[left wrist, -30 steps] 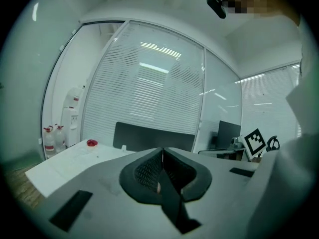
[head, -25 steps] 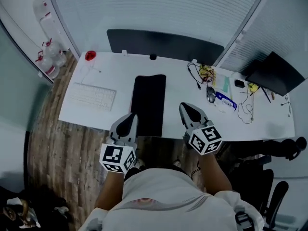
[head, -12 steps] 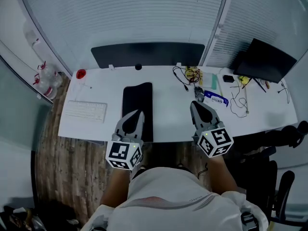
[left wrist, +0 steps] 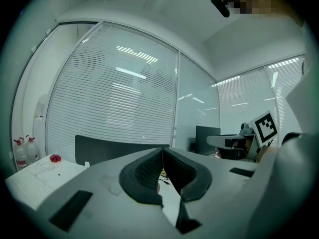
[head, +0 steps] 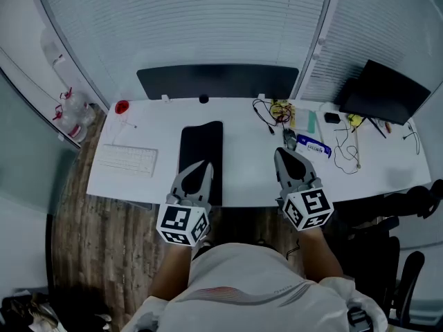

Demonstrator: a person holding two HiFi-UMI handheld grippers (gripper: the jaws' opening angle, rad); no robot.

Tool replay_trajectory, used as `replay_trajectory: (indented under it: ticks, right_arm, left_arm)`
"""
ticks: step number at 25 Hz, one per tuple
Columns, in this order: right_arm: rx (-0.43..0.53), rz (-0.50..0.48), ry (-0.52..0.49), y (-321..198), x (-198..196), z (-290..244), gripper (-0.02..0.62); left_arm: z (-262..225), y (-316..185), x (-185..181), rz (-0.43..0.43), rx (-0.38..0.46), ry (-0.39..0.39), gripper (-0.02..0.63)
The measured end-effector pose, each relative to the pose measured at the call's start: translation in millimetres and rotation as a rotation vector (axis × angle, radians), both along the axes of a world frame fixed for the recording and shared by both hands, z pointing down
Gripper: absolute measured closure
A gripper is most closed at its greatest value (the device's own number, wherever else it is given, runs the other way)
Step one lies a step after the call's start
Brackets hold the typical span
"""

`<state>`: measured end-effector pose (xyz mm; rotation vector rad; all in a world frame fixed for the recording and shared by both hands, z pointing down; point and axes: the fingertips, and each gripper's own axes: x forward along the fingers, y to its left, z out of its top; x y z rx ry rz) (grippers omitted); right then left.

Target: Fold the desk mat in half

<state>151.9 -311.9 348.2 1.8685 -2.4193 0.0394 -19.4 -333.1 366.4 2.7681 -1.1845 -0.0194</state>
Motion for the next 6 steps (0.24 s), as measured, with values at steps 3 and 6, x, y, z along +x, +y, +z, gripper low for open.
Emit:
replay_trajectory:
  ticks: [3,6]
  right_arm:
    - [0.0,-0.005,-0.006,0.7,-2.4,-2.9,0.545]
    - [0.001,-0.004,-0.012,2.6,-3.3,-5.8,0.545]
  left_arm:
    - [-4.6,1.2,-2.8,-0.003,0.004,-0.004,0.589]
    - [-9.2,2.0,-8.1,-0.008,0.006,-0.007,0.589]
